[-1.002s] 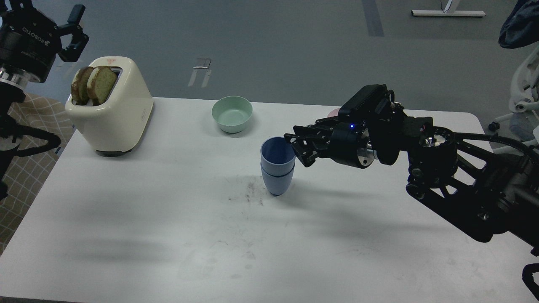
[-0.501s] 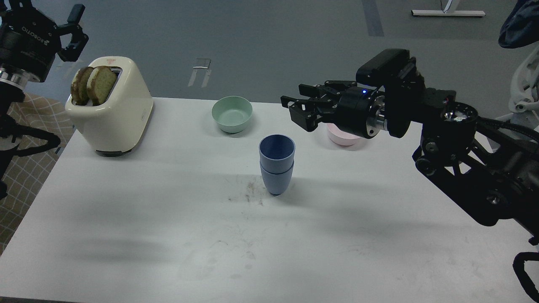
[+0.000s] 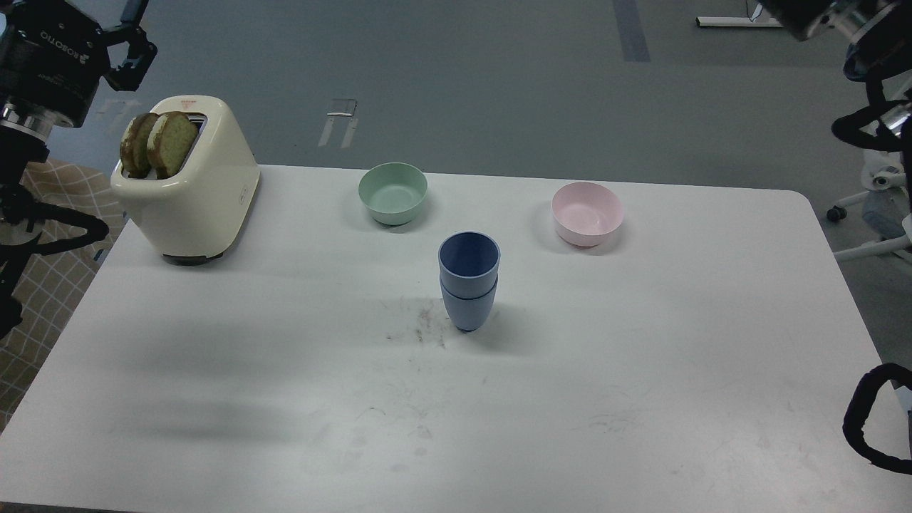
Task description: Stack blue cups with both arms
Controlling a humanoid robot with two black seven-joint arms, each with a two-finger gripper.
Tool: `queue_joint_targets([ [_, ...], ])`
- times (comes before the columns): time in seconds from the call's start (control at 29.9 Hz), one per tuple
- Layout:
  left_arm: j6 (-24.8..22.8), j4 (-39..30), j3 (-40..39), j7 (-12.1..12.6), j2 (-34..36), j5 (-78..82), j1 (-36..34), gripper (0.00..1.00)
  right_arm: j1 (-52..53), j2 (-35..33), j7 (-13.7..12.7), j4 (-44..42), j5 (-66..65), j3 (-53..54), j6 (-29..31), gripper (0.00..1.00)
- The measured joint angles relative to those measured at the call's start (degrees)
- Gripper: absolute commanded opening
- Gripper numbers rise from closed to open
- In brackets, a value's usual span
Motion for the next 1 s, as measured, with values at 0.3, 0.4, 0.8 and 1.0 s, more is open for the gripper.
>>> queue_joint_targets([
  [0.3, -2.6, 0.3, 0.2, 0.3, 0.5, -0.2, -0.1, 0.97, -4.0, -5.6, 0.0, -14.6, 21.2, 8.5, 0.0, 1.0],
  [0.4, -3.6, 0.6, 0.2, 0.8, 0.5, -0.4, 0.2, 0.98, -4.1, -5.6, 0.0, -20.8, 30.0, 8.8, 0.0, 1.0],
  [0.8, -3.9, 1.0, 0.0, 1.0, 0.9, -0.8, 0.9, 0.98, -6.6, -3.3, 0.3, -28.5, 55.8, 8.0, -0.4, 1.0],
  [1.0, -3.9, 1.3, 0.1, 1.0, 0.1, -0.8, 1.0, 0.98, -7.2, -1.9, 0.4, -28.5, 56.1, 8.1, -0.4, 1.0],
])
